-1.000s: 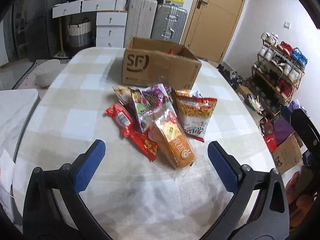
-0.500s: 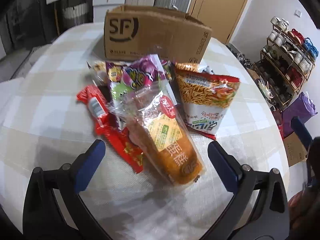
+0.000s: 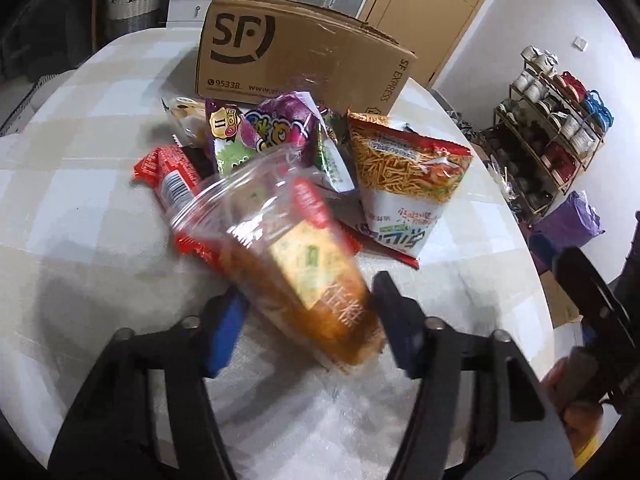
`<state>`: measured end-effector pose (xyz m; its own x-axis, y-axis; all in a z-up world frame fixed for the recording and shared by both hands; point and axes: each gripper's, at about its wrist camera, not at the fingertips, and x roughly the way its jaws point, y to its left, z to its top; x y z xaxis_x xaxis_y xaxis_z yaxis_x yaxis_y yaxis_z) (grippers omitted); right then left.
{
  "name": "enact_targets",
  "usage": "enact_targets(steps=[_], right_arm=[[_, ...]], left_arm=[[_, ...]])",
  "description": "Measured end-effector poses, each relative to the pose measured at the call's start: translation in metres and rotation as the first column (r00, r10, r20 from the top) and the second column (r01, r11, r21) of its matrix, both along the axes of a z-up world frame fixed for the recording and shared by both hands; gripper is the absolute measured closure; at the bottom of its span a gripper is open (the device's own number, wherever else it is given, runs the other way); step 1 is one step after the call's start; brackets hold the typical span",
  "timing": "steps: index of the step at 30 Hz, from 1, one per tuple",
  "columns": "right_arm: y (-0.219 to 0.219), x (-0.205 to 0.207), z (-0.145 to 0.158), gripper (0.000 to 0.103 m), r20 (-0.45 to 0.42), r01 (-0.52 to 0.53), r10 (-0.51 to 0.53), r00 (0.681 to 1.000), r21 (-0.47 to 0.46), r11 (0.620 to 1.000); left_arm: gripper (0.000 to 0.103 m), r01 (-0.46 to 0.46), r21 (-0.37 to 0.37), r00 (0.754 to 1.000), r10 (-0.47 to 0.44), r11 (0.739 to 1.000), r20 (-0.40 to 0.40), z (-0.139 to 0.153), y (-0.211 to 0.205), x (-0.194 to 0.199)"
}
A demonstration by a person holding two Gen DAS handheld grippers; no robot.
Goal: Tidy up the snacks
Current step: 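Grasp the bread loaf with the left tool while the right tool grasps the noodle-snack bag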
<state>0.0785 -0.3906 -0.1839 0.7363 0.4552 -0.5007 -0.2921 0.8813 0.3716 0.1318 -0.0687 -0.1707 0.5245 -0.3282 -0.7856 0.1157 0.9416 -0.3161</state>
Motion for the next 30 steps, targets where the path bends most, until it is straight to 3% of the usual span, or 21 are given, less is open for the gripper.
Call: enact_targets(steps=[3, 12, 23, 30], right_arm=[[0.003, 0.001, -0.001, 0.002, -0.003, 0.002, -0.002, 1.0, -0.011, 1.0], [0.018, 0.01, -0.003, 0.003, -0.019, -0.015, 0.014, 1.0, -0.056, 0.998], [0.037, 0.032, -0.001, 0.002, -0.048, -0.055, 0.051, 0.998, -0.083, 0.995], [0.054, 0.062, -0.014, 0.004, -0.114, -0.088, 0.076, 0.991, -0.098, 0.991]], left_arm=[[0.061, 0.024, 0.0, 1.0, -0.024, 1.0, 0.016, 0.002, 0.005, -0.005], [0.072, 0.075, -0.062, 0.997, -0.072, 0.995, 0.041, 0.006, 0.028, -0.027], [0.075, 0.078, -0.143, 0.995, -0.07, 0.987, 0.064, 0.012, 0.054, -0.044], [0.076, 0.057, -0.165, 0.997, -0.047, 0.985, 0.062, 0.012, 0.071, -0.047]])
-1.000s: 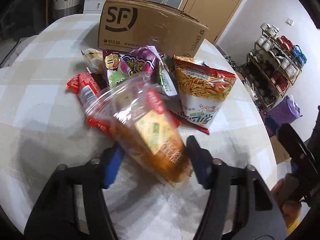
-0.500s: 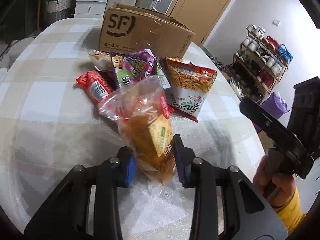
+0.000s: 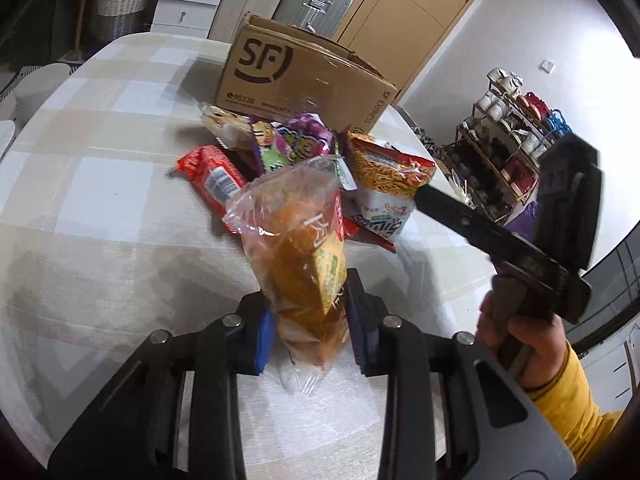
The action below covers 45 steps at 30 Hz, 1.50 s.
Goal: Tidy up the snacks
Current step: 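Grasp the bread loaf with the left tool while the right tool grasps the noodle-snack bag, then carry the bread and noodle bag over the box and release both inside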
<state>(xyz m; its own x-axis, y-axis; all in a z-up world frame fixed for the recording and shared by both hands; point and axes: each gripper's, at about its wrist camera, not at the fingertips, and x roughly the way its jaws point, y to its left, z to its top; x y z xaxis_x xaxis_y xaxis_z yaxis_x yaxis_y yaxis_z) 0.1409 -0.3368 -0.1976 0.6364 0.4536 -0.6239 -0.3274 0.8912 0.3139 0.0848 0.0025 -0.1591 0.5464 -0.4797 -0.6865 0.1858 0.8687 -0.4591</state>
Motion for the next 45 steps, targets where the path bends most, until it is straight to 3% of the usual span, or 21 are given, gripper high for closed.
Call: enact_targets(steps=[6, 8, 9, 13, 27, 45], right_arm=[[0.016, 0.026, -0.019, 0.02, -0.068, -0.021, 0.019, 0.998, -0.028, 0.999], [0.022, 0.032, -0.027, 0.03, -0.097, -0.028, 0.024, 0.995, -0.04, 0.999], [0.023, 0.034, -0.029, 0.047, -0.106, -0.034, 0.03, 0.994, -0.039, 0.999], [0.024, 0.036, -0.035, 0.057, -0.121, -0.049, 0.045, 0.992, -0.027, 0.998], [0.005, 0.011, -0.016, 0.06, -0.09, -0.021, 0.026, 0.996, 0.058, 0.998], [-0.017, -0.066, 0.058, 0.06, 0.063, -0.068, 0.057, 0.996, 0.204, 0.977]], left_arm=[[0.075, -0.022, -0.005, 1.0, 0.022, 1.0, -0.006, 0.0, 0.011, 0.0], [0.075, -0.024, -0.005, 1.0, 0.024, 1.0, -0.008, 0.0, 0.013, -0.001], [0.075, -0.025, -0.004, 1.0, 0.025, 1.0, -0.007, 0.001, 0.013, -0.001], [0.075, -0.025, 0.008, 1.0, 0.025, 1.0, 0.001, 0.004, 0.011, -0.004], [0.075, -0.037, 0.051, 0.999, 0.035, 0.998, 0.029, 0.019, 0.008, -0.018], [0.075, -0.069, 0.112, 0.99, 0.054, 0.991, 0.132, 0.065, 0.005, -0.051]])
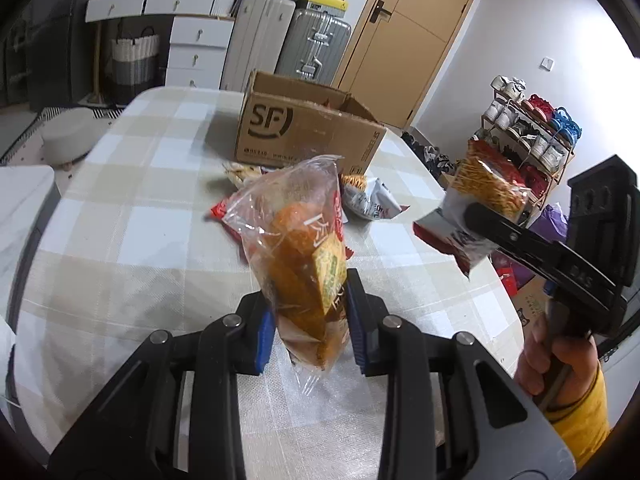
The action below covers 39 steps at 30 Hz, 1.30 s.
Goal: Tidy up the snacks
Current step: 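Carry the bread and noodle bag over the box and release both inside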
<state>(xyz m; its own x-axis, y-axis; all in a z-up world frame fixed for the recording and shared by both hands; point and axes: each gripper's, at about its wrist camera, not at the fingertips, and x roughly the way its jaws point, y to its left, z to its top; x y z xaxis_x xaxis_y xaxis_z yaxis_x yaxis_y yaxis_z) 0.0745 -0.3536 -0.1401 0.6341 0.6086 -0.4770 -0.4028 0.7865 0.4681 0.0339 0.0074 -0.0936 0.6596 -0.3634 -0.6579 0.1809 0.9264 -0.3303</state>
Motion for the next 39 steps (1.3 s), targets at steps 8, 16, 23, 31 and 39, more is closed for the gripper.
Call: enact_targets(steps=[8, 16, 23, 31, 39], right_arm=[[0.004, -0.033, 0.018, 0.06, 0.041, -0.031, 0.031, 0.999, 0.0, 1.0], [0.002, -0.051, 0.052, 0.06, 0.114, -0.043, 0.04, 0.993, 0.028, 0.999], [0.002, -0.052, 0.081, 0.059, 0.17, -0.056, 0.052, 0.984, 0.023, 0.998], [-0.005, -0.03, 0.114, 0.059, 0.213, -0.055, 0.048, 0.976, 0.028, 0.998], [-0.001, 0.021, 0.133, 0.059, 0.218, -0.055, 0.058, 0.974, -0.019, 0.998]], left_arm=[[0.075, 0.016, 0.027, 0.999, -0.018, 0.999, 0.043, 0.023, -0.007, -0.017], [0.075, 0.017, 0.029, 0.995, -0.02, 0.999, 0.102, 0.055, -0.006, -0.034], [0.075, 0.022, 0.027, 0.991, -0.025, 0.999, 0.133, 0.083, -0.004, -0.038], [0.075, 0.029, 0.027, 0.984, -0.034, 0.999, 0.177, 0.125, -0.005, -0.015], [0.075, 0.016, 0.042, 0.976, -0.025, 0.999, 0.218, 0.164, 0.0, 0.034]])
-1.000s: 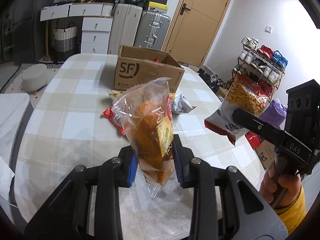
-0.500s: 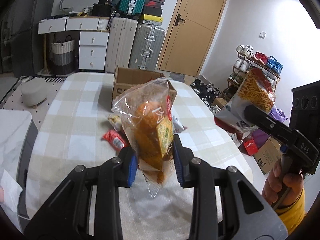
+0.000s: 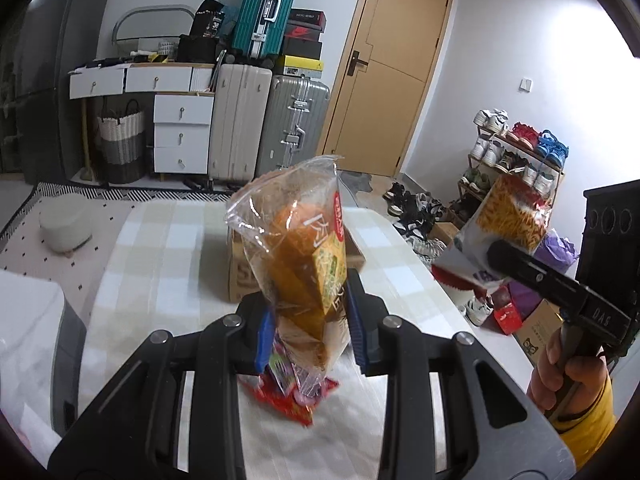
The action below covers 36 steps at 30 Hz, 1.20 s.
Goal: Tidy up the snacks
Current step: 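Carry the bread and noodle bag over the box and release both inside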
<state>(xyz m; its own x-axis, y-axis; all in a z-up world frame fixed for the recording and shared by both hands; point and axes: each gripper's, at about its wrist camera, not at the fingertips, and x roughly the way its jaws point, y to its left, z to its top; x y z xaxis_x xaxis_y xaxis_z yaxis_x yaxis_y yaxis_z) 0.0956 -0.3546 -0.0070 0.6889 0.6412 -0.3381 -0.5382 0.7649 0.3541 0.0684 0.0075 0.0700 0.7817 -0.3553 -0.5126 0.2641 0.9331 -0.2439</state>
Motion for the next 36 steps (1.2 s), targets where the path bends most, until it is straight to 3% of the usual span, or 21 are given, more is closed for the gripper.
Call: enact_targets(steps=[8, 16, 27, 36], right_arm=[[0.011, 0.077, 0.006, 0.059, -0.024, -0.007, 0.006, 1.0, -0.03, 1.0], [0.027, 0.158, -0.004, 0.059, -0.069, 0.004, -0.009, 0.998, -0.067, 0.998], [0.044, 0.253, -0.062, 0.059, -0.195, 0.034, -0.066, 0.979, -0.163, 0.986], [0.051, 0.286, -0.108, 0.059, -0.267, 0.018, -0.067, 0.961, -0.183, 0.983]], left_arm=[[0.075, -0.018, 0.034, 0.999, 0.019, 0.999, -0.036, 0.02, -0.007, 0.087], [0.075, -0.008, 0.072, 0.995, 0.015, 0.997, -0.098, 0.005, -0.026, 0.198], [0.075, -0.014, 0.095, 0.969, 0.037, 0.995, -0.246, -0.067, -0.046, 0.334], [0.075, 0.005, 0.091, 0.955, 0.022, 0.996, -0.296, -0.113, -0.055, 0.389]])
